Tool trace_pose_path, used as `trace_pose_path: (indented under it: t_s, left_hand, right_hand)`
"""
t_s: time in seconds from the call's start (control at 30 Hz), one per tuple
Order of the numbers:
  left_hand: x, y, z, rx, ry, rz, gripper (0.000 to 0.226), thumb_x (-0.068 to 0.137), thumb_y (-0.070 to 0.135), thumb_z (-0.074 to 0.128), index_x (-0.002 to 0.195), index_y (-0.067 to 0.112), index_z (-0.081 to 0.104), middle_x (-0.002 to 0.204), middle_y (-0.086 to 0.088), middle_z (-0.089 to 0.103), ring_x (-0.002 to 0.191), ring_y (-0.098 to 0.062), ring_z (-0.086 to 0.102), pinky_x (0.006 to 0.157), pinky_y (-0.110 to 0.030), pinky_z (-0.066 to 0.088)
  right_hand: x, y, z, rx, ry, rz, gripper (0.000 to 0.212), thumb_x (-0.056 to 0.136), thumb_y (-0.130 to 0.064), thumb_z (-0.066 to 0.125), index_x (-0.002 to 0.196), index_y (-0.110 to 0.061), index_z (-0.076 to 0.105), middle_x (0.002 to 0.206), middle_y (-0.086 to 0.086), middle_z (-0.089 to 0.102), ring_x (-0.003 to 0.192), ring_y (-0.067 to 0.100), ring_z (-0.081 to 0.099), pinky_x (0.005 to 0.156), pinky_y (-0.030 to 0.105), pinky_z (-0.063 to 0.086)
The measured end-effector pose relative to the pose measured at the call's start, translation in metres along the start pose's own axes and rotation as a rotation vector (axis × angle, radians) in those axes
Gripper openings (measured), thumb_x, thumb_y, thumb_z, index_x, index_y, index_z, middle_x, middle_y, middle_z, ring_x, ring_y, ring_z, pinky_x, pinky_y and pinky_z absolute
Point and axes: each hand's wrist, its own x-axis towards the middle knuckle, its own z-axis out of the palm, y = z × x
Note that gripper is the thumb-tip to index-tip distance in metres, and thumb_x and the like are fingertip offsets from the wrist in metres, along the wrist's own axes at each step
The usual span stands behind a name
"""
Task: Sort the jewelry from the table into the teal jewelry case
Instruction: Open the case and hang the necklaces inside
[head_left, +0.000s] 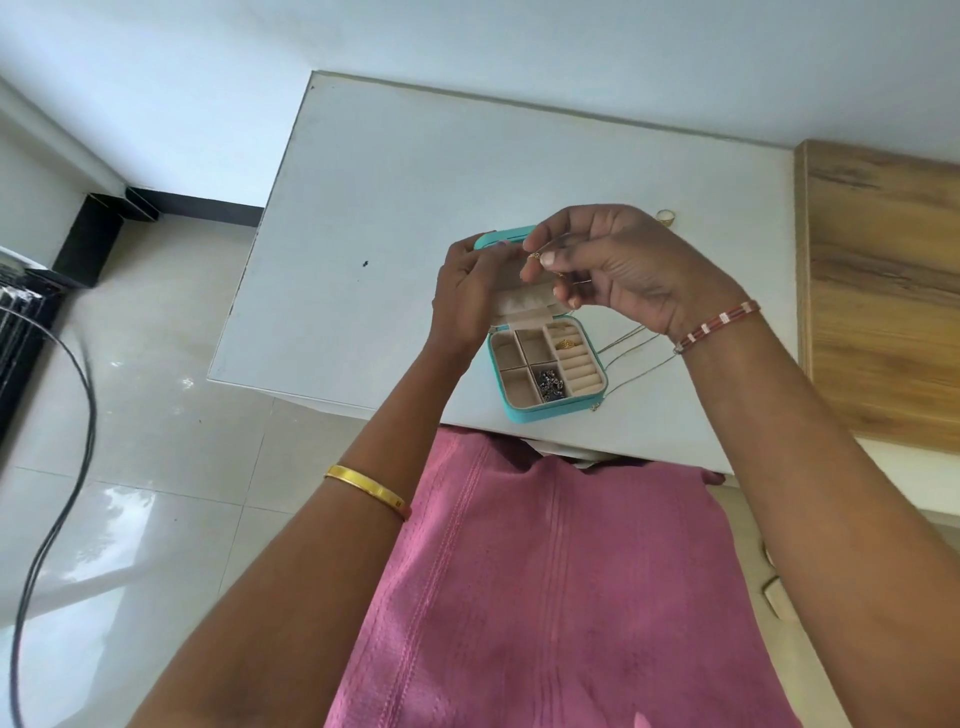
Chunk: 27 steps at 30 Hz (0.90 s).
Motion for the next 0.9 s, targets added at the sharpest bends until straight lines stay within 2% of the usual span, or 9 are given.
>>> trace_pose_path:
  t_s: [0.1,0.23,0.4,0.47,0.57,0.7,0.8,0.9]
  left_hand:
    - [0.001,-0.002,0.000,-0.017,-0.033,0.019,0.029,0.096,0.015,0.047,0.076,0.029,0.063,0.115,-0.002,0.050,0.098,-0.008,0.053,0.085,-0.019,0.042]
    - [0.005,-0.009,0.001,0.068,-0.063,0.075,0.020,0.093,0.012,0.052,0.088,0.021,0.069,0.109,0.003,0.049,0.105,-0.008,0.051,0.096,-0.022,0.039]
    - [0.007,-0.011,0.000,0.145,-0.030,0.089,0.017,0.092,0.013,0.054,0.088,0.014,0.070,0.109,0.000,0.049,0.109,-0.010,0.050,0.091,-0.020,0.037]
    - [0.007,-0.010,-0.001,0.154,-0.025,0.088,0.020,0.093,0.013,0.053,0.083,0.020,0.069,0.109,0.001,0.049,0.112,-0.012,0.049,0.094,-0.022,0.037]
    - [0.007,-0.010,0.000,0.161,-0.006,0.093,0.028,0.093,0.014,0.053,0.072,0.026,0.067,0.107,0.000,0.050,0.113,-0.016,0.051,0.097,-0.027,0.040]
    - [0.007,-0.011,-0.001,0.173,0.004,0.113,0.031,0.093,0.014,0.053,0.069,0.029,0.065,0.104,-0.001,0.050,0.114,-0.020,0.052,0.099,-0.033,0.042]
    - [0.008,-0.012,-0.001,0.188,0.004,0.120,0.027,0.093,0.015,0.053,0.072,0.027,0.066,0.100,0.003,0.049,0.113,-0.020,0.051,0.098,-0.031,0.041]
    - [0.008,-0.013,0.000,0.216,0.005,0.138,0.021,0.093,0.015,0.054,0.081,0.019,0.071,0.094,0.008,0.048,0.108,-0.015,0.051,0.089,-0.021,0.041]
  right_hand:
    - [0.004,0.006,0.001,0.041,0.065,0.006,0.020,0.086,0.006,0.052,0.083,-0.010,0.063,0.073,0.008,0.067,0.048,0.012,0.052,0.047,0.020,0.043]
    - [0.005,0.010,0.002,0.080,0.140,-0.007,0.021,0.086,0.009,0.051,0.082,-0.008,0.063,0.071,0.009,0.066,0.048,0.013,0.054,0.047,0.020,0.046]
    - [0.005,0.012,0.000,0.059,0.200,-0.020,0.019,0.086,0.007,0.052,0.082,-0.007,0.063,0.066,0.006,0.066,0.050,0.013,0.054,0.050,0.021,0.048]
    - [0.005,0.014,-0.001,0.020,0.222,-0.027,0.014,0.085,0.005,0.057,0.083,-0.007,0.065,0.064,0.006,0.065,0.050,0.012,0.055,0.051,0.020,0.049]
    - [0.003,0.018,-0.003,-0.161,0.250,-0.041,0.009,0.083,0.000,0.063,0.091,-0.004,0.067,0.063,0.004,0.063,0.047,0.007,0.056,0.053,0.020,0.050]
    - [0.003,0.027,0.002,-0.373,0.309,-0.076,0.010,0.083,-0.004,0.065,0.092,-0.001,0.067,0.062,0.003,0.062,0.041,-0.001,0.052,0.047,0.013,0.048]
    - [0.003,0.033,0.006,-0.387,0.391,-0.119,0.006,0.084,-0.007,0.064,0.087,-0.002,0.068,0.060,0.002,0.061,0.039,-0.001,0.049,0.045,0.013,0.045]
    - [0.005,0.041,0.011,-0.367,0.482,-0.162,0.006,0.084,-0.009,0.065,0.085,-0.004,0.068,0.060,0.000,0.061,0.039,-0.003,0.051,0.044,0.012,0.045]
